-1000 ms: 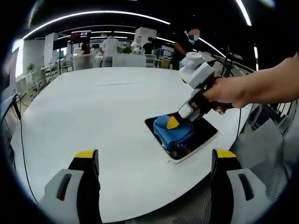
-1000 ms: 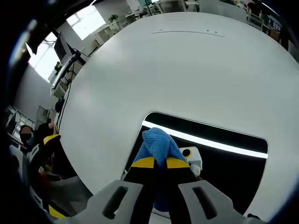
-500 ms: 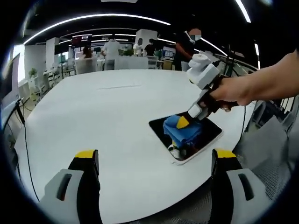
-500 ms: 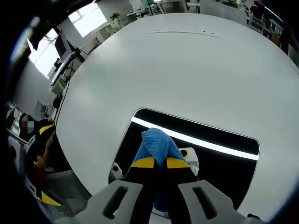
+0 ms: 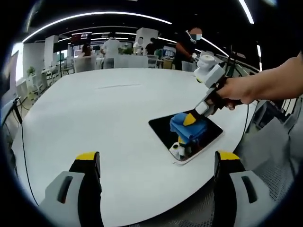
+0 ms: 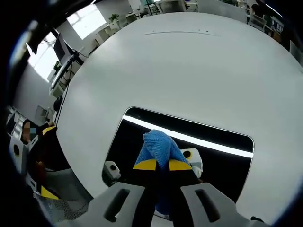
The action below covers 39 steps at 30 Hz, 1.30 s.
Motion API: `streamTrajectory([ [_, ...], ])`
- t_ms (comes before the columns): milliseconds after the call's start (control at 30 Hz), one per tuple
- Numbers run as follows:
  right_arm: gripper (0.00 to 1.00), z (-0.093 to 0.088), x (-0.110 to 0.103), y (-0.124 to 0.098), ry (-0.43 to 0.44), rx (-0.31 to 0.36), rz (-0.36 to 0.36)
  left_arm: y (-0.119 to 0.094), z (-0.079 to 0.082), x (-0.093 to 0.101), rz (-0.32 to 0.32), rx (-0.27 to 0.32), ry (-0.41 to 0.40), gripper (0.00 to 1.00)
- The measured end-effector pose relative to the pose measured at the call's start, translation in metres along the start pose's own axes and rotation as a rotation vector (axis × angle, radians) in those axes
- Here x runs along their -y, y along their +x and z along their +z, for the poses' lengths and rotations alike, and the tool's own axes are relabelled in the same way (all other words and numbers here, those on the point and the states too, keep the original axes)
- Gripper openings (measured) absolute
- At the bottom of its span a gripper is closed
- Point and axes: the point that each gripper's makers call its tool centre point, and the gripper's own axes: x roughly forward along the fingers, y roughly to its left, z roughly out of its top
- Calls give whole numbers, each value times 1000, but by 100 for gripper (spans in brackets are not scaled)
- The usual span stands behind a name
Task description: Wipe the mirror surface with the cleaning cloth until all visible marks leave the cleaned area.
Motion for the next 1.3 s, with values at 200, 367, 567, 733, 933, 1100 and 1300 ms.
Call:
streamTrajectory([
  [200,0,-3,8,-4,1,-2,-2,0,-11,1,-9,-63,-3,99],
  [367,0,-4,17,-5,3,3,-5,1,-12,0,-9,-63,-1,99],
  [567,0,-9,27,-12,12,8,-15,3,-11,1,-16,-54,14,99],
  [733,0,-12,40,-15,25,12,-24,2,-12,0,-12,-53,7,99],
  [933,0,-17,53,-22,52,12,-37,2,-9,0,-8,-43,16,99],
  [1100,0,-20,64,-26,61,11,-51,2,-9,1,-12,-43,19,99],
  [1300,0,-23,73,-29,69,15,-64,1,-10,2,-15,-48,23,98],
])
